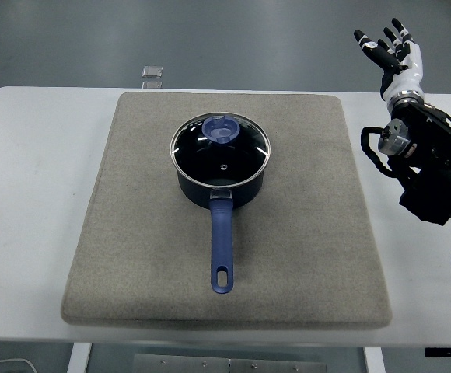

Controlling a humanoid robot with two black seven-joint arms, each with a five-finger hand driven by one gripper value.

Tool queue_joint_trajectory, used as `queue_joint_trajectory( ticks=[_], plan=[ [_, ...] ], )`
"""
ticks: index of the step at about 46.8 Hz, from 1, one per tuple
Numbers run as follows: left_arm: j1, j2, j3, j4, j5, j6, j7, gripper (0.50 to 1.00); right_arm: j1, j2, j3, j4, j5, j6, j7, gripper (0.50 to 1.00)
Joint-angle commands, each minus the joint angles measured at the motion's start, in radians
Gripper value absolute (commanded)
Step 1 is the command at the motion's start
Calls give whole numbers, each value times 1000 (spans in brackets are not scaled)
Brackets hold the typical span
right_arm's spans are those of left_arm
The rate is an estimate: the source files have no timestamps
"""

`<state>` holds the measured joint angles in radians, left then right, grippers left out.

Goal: Lift the pot lid and place it to the right of the pot.

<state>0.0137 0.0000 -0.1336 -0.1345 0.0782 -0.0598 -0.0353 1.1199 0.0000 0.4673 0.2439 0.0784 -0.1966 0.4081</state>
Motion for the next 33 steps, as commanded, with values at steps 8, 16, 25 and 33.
queue_joint_trajectory(
  ticks=[8, 16, 25, 33],
  plan=[
    [0, 0, 0, 1, 0, 0, 0, 1000, 0, 0, -1, 0, 1, 0, 0, 932],
    [0, 0, 0, 1, 0, 0, 0, 1000, 0, -3, -1, 0, 1, 0, -2, 932],
    [0, 0, 0, 1, 0, 0, 0, 1000, -2, -6, -3, 0, -2, 0, -2, 932],
    [0, 0, 0, 1, 0, 0, 0, 1000, -11, -6, -3, 0, -3, 0, -2, 932]
  ],
)
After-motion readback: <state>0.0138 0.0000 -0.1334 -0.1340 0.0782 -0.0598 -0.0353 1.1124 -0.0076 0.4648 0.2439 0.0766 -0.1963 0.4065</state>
